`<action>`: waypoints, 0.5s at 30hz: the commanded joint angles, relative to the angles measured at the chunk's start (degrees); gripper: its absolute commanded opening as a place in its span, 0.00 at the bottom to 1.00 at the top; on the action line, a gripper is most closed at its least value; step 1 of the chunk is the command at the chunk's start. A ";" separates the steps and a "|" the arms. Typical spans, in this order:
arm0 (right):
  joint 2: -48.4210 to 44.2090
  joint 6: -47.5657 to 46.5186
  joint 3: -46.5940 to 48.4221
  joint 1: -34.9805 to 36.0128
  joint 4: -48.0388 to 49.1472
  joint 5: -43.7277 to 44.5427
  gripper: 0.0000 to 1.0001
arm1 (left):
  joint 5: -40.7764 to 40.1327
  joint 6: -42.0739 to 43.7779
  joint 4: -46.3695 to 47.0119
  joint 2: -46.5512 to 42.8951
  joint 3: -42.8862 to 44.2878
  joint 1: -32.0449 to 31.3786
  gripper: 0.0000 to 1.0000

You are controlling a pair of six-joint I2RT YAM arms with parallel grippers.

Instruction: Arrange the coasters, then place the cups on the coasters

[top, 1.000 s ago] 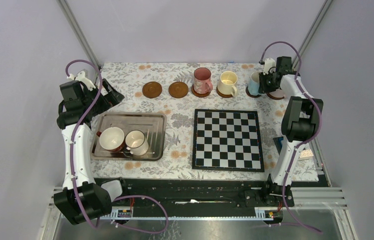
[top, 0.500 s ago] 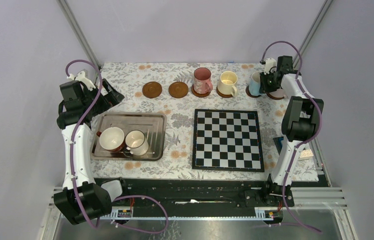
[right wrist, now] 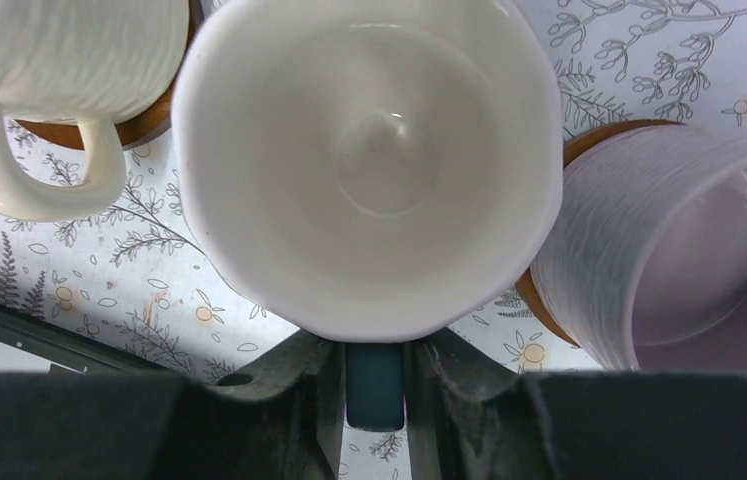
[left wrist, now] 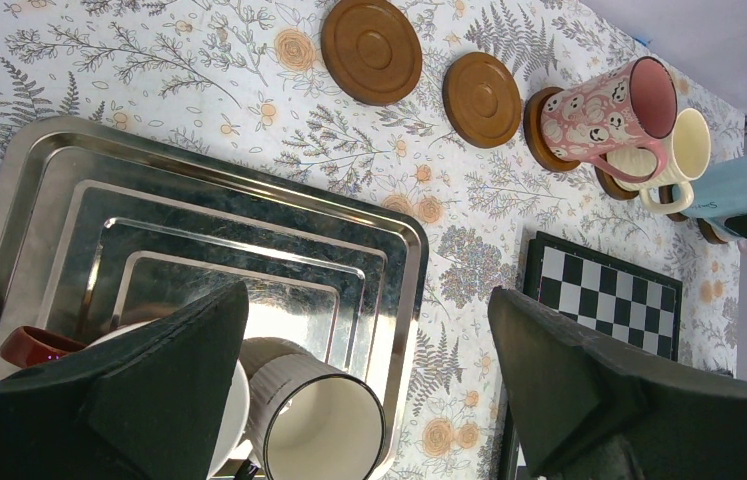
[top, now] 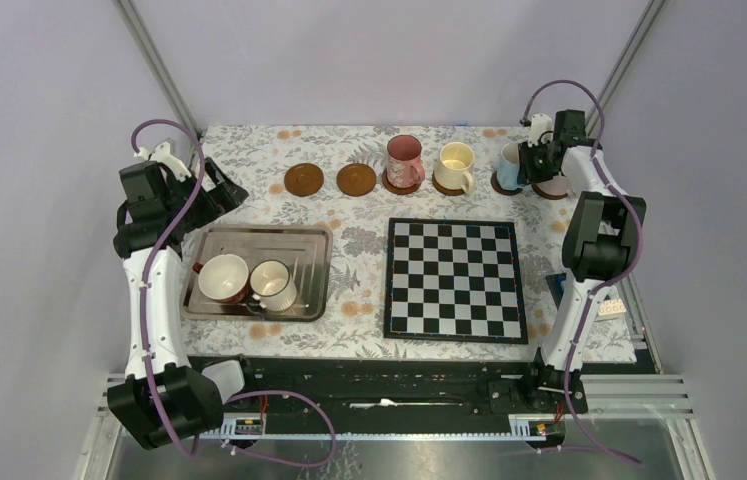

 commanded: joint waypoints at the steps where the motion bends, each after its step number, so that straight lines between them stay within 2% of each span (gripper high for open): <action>1: -0.05 0.69 3.70 -0.30 -0.01 -2.39 0.32 | 0.42 0.44 2.99 -0.55 -0.03 0.36 0.99; 7: 0.25 1.16 4.47 -0.38 -0.89 -2.63 0.35 | 0.30 0.53 2.99 -0.77 -0.11 0.34 0.99; 15: 0.08 0.85 4.64 -0.46 -1.89 -2.85 0.48 | 0.32 0.53 2.93 -0.70 0.01 0.37 0.99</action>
